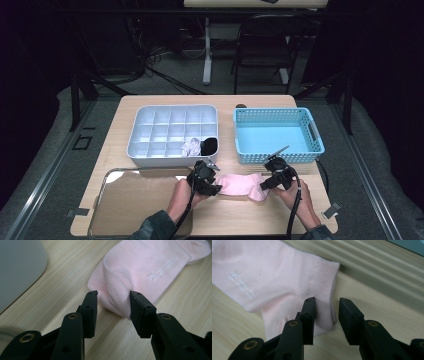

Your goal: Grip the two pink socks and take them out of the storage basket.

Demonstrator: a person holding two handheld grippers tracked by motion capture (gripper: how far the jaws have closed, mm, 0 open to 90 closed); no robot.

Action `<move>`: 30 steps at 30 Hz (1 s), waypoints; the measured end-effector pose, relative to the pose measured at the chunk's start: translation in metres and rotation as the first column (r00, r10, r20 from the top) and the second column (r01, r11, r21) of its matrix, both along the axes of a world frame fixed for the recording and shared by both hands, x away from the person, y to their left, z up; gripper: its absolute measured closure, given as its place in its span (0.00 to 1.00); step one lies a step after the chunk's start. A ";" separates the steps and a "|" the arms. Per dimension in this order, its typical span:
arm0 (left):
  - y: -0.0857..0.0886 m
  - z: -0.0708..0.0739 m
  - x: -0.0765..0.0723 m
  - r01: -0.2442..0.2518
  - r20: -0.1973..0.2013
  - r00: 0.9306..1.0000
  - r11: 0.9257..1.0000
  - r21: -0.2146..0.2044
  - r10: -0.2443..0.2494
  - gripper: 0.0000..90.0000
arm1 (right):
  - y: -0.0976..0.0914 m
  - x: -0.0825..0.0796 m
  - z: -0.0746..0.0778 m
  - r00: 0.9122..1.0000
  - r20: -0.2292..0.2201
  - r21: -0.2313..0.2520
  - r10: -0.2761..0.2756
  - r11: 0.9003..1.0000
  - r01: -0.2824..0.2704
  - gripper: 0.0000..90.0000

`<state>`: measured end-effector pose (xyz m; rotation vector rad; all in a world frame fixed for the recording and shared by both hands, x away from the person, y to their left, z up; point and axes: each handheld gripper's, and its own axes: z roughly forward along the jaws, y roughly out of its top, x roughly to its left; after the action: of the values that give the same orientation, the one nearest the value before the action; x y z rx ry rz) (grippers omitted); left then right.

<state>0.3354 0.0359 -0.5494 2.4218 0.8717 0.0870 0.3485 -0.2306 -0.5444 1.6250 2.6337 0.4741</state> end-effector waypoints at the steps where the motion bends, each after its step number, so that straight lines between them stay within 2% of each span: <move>1: 0.000 0.000 0.000 0.000 0.000 1.000 1.000 0.000 0.000 0.68 | 0.000 0.000 0.000 1.000 0.000 0.000 0.000 1.000 0.000 0.73; 10: -0.002 -0.003 -0.002 0.016 -0.003 1.000 1.000 0.005 -0.016 0.76 | 0.003 0.000 -0.001 1.000 -0.001 -0.011 0.013 1.000 -0.013 0.81; 12: -0.003 -0.003 -0.002 0.026 -0.009 1.000 1.000 0.008 -0.025 0.78 | 0.003 0.000 -0.001 1.000 -0.011 -0.001 0.017 1.000 -0.017 0.85; 16: -0.003 -0.004 -0.003 0.030 -0.008 1.000 1.000 0.008 -0.030 0.81 | 0.002 0.000 -0.002 1.000 -0.018 0.019 0.009 1.000 -0.008 0.88; 17: -0.003 -0.004 -0.003 0.032 -0.008 0.999 0.999 0.005 -0.032 0.83 | 0.002 0.000 -0.002 1.000 -0.025 0.045 0.005 0.999 -0.004 0.89; 18: -0.003 -0.004 -0.003 0.036 -0.008 0.999 0.999 0.002 -0.036 0.88 | 0.001 0.000 -0.002 1.000 -0.024 0.029 0.007 1.000 -0.006 0.89; 21: -0.002 -0.006 -0.003 0.033 -0.009 0.999 0.999 -0.006 -0.033 0.91 | -0.001 0.000 0.000 1.000 -0.026 0.040 0.006 0.999 -0.005 0.90; 25: -0.001 -0.006 -0.003 0.034 -0.016 0.999 0.999 -0.015 -0.034 0.93 | -0.002 -0.001 0.003 1.000 -0.019 0.058 0.001 0.998 0.000 0.90; 26: -0.001 -0.006 -0.003 0.035 -0.016 0.999 0.999 -0.015 -0.035 0.94 | -0.001 -0.004 0.002 0.998 0.030 0.103 -0.053 0.993 0.049 0.90; 27: -0.001 -0.006 -0.003 0.036 -0.014 0.999 0.999 -0.015 -0.036 0.94 | -0.003 -0.002 0.007 1.000 -0.001 0.070 -0.009 0.997 0.009 0.90; 30: -0.001 -0.006 -0.003 0.039 -0.013 0.999 0.999 -0.013 -0.039 0.94 | -0.004 -0.002 0.007 1.000 0.002 0.071 -0.004 0.997 0.003 0.90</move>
<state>0.3325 0.0350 -0.5552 2.4289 0.8275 0.0505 0.3465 -0.2345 -0.5369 1.6465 2.6412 0.5751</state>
